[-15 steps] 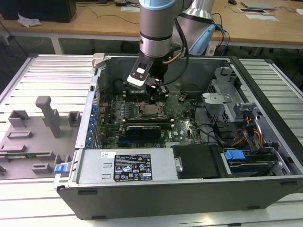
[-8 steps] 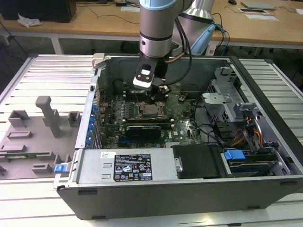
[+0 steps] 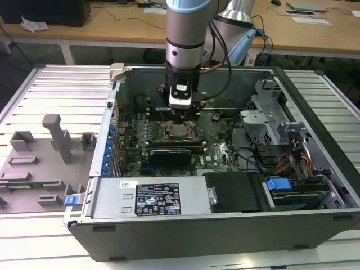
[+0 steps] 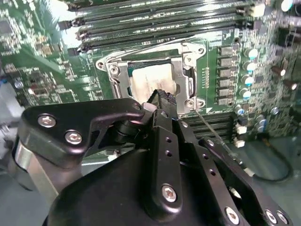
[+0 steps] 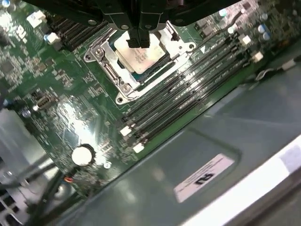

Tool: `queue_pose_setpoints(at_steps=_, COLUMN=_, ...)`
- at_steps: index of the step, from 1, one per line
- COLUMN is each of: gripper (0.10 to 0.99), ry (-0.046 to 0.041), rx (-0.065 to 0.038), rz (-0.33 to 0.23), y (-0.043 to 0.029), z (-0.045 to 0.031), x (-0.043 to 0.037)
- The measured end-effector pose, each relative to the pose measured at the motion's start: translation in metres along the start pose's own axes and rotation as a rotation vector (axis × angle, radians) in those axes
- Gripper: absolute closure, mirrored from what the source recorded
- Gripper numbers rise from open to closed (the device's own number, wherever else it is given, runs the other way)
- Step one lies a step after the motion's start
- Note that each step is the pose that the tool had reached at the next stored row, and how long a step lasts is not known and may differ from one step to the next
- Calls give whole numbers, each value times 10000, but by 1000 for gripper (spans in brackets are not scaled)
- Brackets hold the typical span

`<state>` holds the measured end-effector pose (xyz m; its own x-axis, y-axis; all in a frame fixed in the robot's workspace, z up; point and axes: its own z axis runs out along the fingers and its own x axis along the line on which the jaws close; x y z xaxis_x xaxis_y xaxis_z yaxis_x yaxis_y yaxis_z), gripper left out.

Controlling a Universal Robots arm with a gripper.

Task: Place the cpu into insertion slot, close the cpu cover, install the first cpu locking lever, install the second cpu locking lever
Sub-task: 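Close the cpu cover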

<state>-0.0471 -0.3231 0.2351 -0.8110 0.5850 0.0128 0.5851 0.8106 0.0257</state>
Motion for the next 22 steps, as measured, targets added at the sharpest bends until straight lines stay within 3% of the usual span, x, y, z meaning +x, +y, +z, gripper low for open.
queue_pose_setpoints(at_steps=7, gripper=980, ry=41, rx=21, rz=-1591, y=0, z=4, x=0)
queue_pose_setpoints(at_steps=11, gripper=980, ry=86, rx=43, rz=-3346, y=0, z=9, x=0)
queue_pose_setpoints(at_steps=14, gripper=980, ry=104, rx=52, rz=-4027, y=0, z=10, x=0)
queue_pose_setpoints(at_steps=16, gripper=980, ry=126, rx=63, rz=-4920, y=0, z=14, x=0)
queue_pose_setpoints(at_steps=22, gripper=980, ry=163, rx=81, rz=-6330, y=0, z=20, x=0)
